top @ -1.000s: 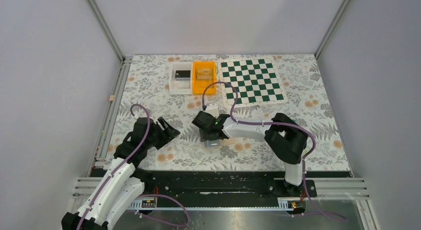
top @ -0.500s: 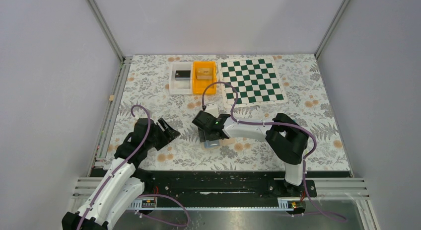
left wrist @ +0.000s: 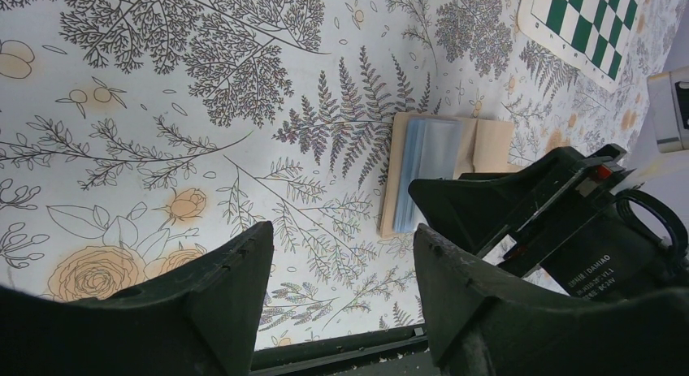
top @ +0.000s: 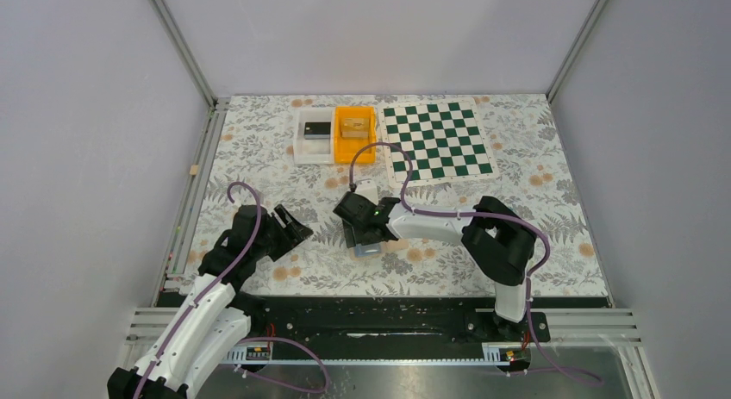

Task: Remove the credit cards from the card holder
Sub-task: Remove the credit card from the card holder.

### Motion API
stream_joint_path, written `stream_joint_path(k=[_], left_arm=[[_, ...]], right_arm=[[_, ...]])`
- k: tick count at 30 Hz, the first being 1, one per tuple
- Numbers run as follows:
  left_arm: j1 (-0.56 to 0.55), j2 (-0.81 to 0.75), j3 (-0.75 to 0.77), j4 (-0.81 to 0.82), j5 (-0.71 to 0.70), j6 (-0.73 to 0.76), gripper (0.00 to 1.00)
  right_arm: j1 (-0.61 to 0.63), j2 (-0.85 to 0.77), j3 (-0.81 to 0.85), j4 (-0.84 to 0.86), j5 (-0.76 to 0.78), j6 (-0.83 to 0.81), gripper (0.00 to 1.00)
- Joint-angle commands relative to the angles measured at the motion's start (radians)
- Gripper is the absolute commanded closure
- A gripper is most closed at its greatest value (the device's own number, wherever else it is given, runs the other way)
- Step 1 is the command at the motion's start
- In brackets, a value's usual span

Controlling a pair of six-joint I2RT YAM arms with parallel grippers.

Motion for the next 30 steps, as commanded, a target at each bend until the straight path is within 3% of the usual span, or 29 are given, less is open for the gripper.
stream_joint_path(k=[1, 8, 15, 26, 30], left_arm=[[-0.003, -0.006, -0.004, 0.038, 0.006, -0.007, 0.37], [-0.003, -0.006, -0.004, 0.038, 0.008, -0.006, 0.37], [-0.003, -0.005, -0.005, 0.038, 0.008, -0.007, 0.37], [-0.003, 0.049, -0.022, 0.092, 0.074, -0.003, 0.37], [-0.003, 0.091, -0.033, 0.139, 0.125, -0.001, 0.37]], right_arm=[[-0.004, 0.031, 0.041, -0.01, 0.01, -0.01, 0.24], [-0.004, 0.049, 0.033, -0.019, 0.024, -0.006, 0.32], [-0.003, 0.015, 0.008, 0.008, 0.014, 0.012, 0.54], [-0.013, -0.077, -0.088, 0.141, -0.075, 0.069, 0.56], [-0.034, -0.108, -0.133, 0.196, -0.132, 0.103, 0.51]])
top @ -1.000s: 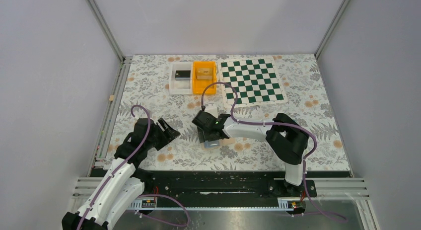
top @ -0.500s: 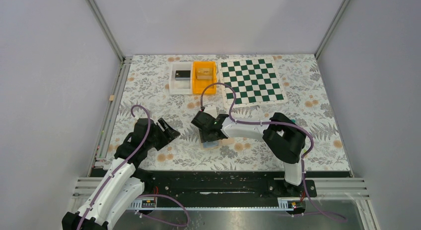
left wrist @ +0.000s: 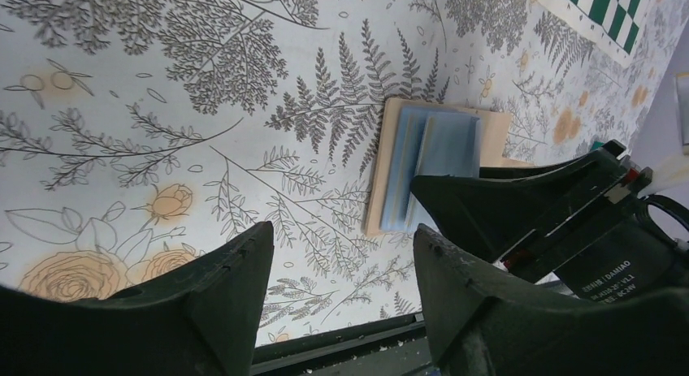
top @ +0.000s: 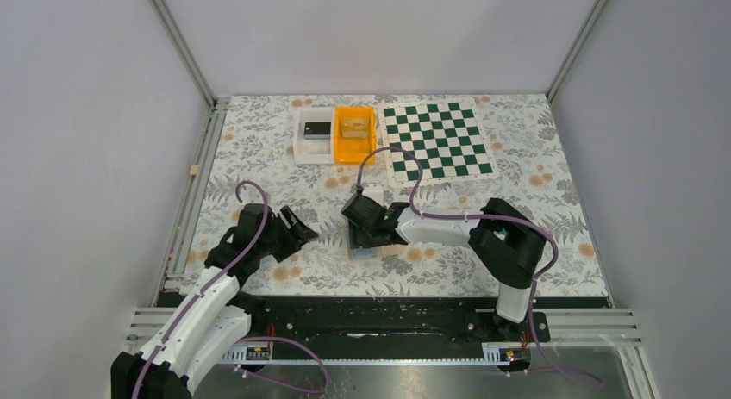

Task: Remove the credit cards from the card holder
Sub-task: Remove the credit card from the card holder.

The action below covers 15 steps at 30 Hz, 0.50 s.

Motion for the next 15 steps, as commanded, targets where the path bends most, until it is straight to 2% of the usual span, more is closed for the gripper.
stream_joint_path(k=[1, 7, 15], left_arm=[[-0.003, 0.039, -0.017, 0.11, 0.087, -0.002, 0.38], [-0.009, 0.107, -0.047, 0.215, 0.182, -0.015, 0.4], [-0.038, 0.193, -0.035, 0.26, 0.164, -0.019, 0.42]], right_arm=[[-0.029, -0.076, -0.056, 0.096, -0.079, 0.061, 0.51], [-0.054, -0.112, -0.126, 0.184, -0.137, 0.088, 0.56], [-0.073, -0.139, -0.178, 0.243, -0.176, 0.105, 0.62]])
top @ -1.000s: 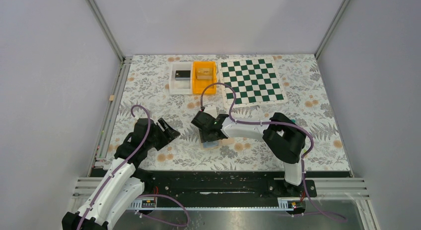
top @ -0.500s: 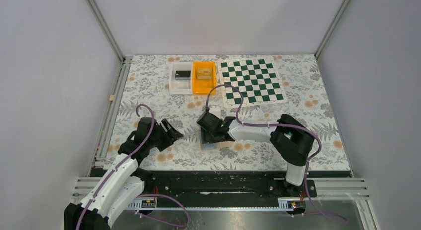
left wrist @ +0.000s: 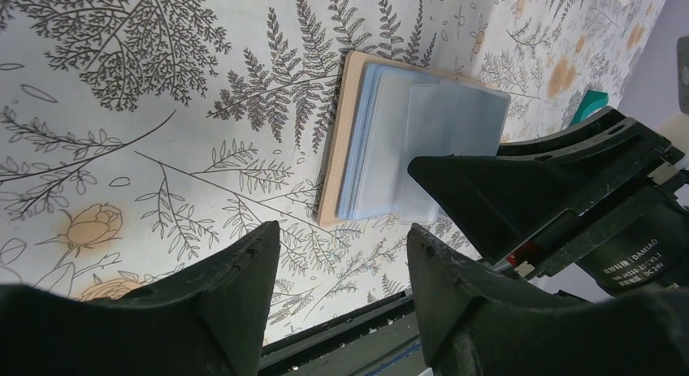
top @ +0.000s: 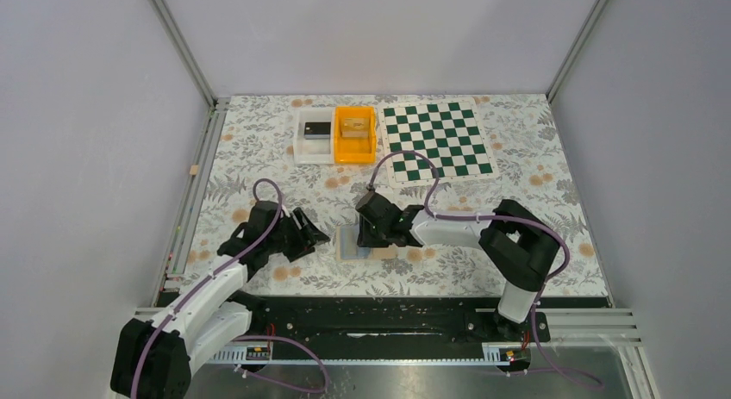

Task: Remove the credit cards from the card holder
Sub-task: Remove the credit card from the card holder.

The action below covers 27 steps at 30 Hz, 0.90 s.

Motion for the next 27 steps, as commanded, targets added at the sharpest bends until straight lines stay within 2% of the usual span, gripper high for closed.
stream_joint_path(k=[1, 7, 13, 15, 18, 20, 24, 27], left_arm=[[-0.018, 0.045, 0.013, 0.089, 0.018, -0.011, 0.42], [-0.03, 0.097, 0.037, 0.093, -0.002, -0.013, 0.44], [-0.026, 0.118, 0.101, 0.02, -0.062, 0.006, 0.45], [-0.023, 0.124, 0.128, -0.014, -0.091, 0.015, 0.45], [-0.017, 0.146, 0.149, -0.007, -0.06, 0.024, 0.46], [-0.012, 0.158, 0.169, -0.033, -0.066, 0.031, 0.47], [0.054, 0.083, 0.152, -0.083, -0.113, 0.019, 0.47], [0.115, -0.026, 0.126, -0.113, -0.128, 0.018, 0.45]], right_arm=[[-0.019, -0.062, -0.033, 0.067, -0.03, 0.026, 0.62], [-0.03, -0.103, -0.048, 0.004, 0.058, 0.009, 0.51], [-0.03, -0.168, 0.02, -0.215, 0.187, -0.002, 0.49], [-0.03, -0.211, 0.028, -0.236, 0.209, -0.005, 0.51], [-0.025, -0.235, 0.034, -0.214, 0.208, -0.036, 0.53], [-0.016, -0.212, 0.065, -0.222, 0.183, -0.05, 0.49], [0.047, -0.139, 0.161, -0.291, 0.214, -0.053, 0.4], [0.093, -0.107, 0.209, -0.29, 0.238, -0.052, 0.4]])
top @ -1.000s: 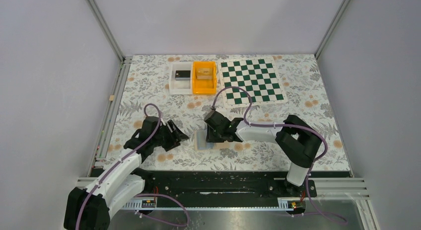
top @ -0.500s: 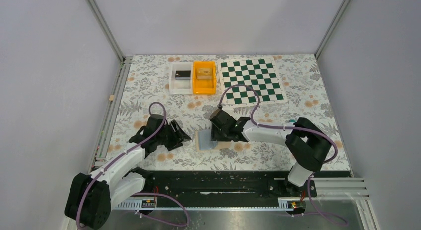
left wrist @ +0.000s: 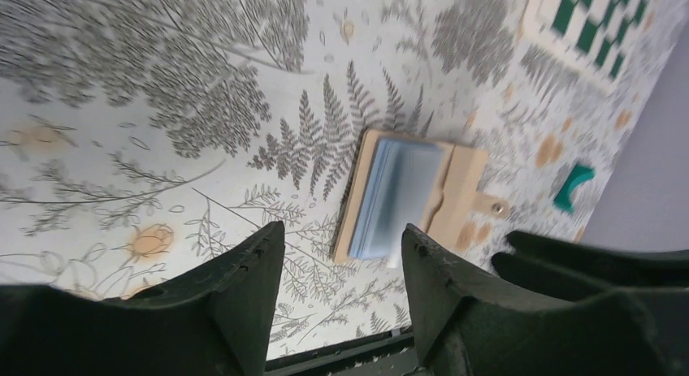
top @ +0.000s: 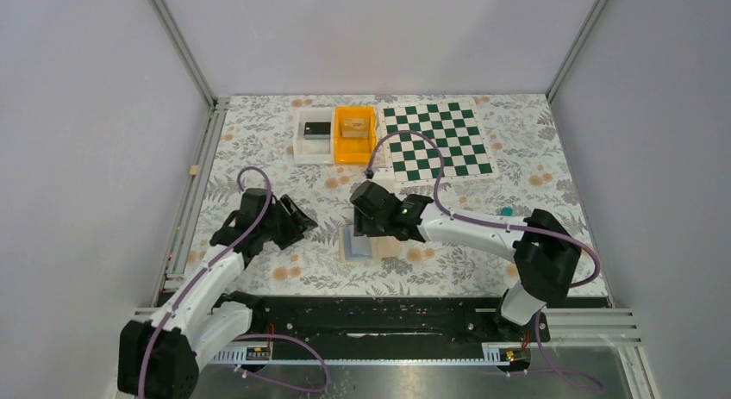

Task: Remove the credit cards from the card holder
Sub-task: Remove the credit card from the card holder.

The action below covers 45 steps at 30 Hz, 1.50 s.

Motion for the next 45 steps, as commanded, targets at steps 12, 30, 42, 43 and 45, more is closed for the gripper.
stream_joint_path(k=[12, 30, 42, 43, 45], left_arm=[[0.106, -0.32, 0.0, -0.161, -0.152, 0.029, 0.42], [0.106, -0.305, -0.036, -0.134, -0.078, 0.021, 0.42], [0.106, -0.284, -0.048, -0.114, -0.041, 0.019, 0.42], [0.106, -0.281, -0.05, -0.108, -0.035, 0.018, 0.42], [0.106, -0.275, -0.056, -0.095, -0.015, 0.015, 0.42]], right_arm=[[0.109, 0.284, 0.3, -0.17, 0.157, -0.051, 0.28], [0.108, 0.411, 0.332, -0.217, 0.159, -0.036, 0.29], [0.105, 0.408, 0.302, -0.189, 0.144, -0.041, 0.46], [0.105, 0.402, 0.299, -0.187, 0.145, -0.038, 0.47], [0.104, 0.38, 0.284, -0.171, 0.14, -0.036, 0.51]])
